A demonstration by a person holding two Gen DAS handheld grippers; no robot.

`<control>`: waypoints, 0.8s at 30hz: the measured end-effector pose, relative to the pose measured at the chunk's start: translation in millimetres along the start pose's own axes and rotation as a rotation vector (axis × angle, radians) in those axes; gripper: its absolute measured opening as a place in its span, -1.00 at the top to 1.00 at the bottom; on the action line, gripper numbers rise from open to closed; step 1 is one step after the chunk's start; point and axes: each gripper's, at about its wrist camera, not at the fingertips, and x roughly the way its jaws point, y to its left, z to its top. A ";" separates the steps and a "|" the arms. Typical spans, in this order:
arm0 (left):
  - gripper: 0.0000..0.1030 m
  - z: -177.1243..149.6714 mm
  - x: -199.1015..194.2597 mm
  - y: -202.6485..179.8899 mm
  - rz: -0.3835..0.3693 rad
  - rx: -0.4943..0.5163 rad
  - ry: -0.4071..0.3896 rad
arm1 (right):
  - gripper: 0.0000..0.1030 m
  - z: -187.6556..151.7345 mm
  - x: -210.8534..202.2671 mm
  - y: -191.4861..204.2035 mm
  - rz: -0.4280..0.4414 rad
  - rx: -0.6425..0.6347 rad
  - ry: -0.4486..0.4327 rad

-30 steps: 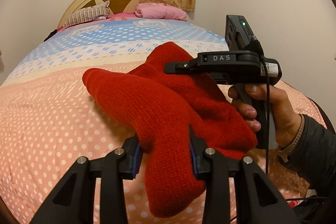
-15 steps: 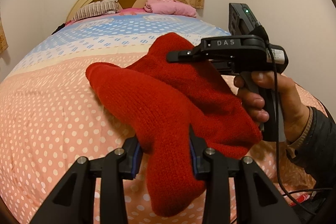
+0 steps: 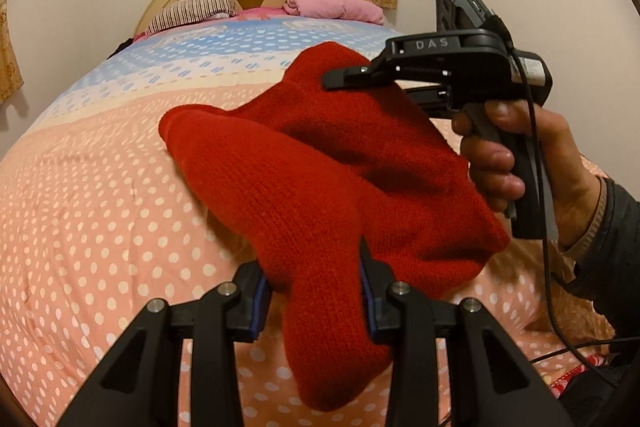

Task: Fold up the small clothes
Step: 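Fold the held edge over onto the sweater bundle with the right gripper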

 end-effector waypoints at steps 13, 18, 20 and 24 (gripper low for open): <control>0.18 -7.1 2.9 -1.5 0.014 -0.016 0.028 | 0.46 2.2 -3.0 -5.6 0.006 0.029 -0.003; -0.09 -11.5 8.4 -1.8 0.026 -0.021 0.059 | 0.46 3.6 -0.5 -9.7 -0.034 0.027 0.007; -0.13 -11.8 8.7 -1.7 0.021 -0.026 0.066 | 0.46 3.1 0.0 -18.6 -0.064 0.043 0.010; -0.31 -10.3 7.3 -2.6 0.031 -0.026 0.072 | 0.46 -1.5 1.4 -37.9 -0.092 0.079 0.017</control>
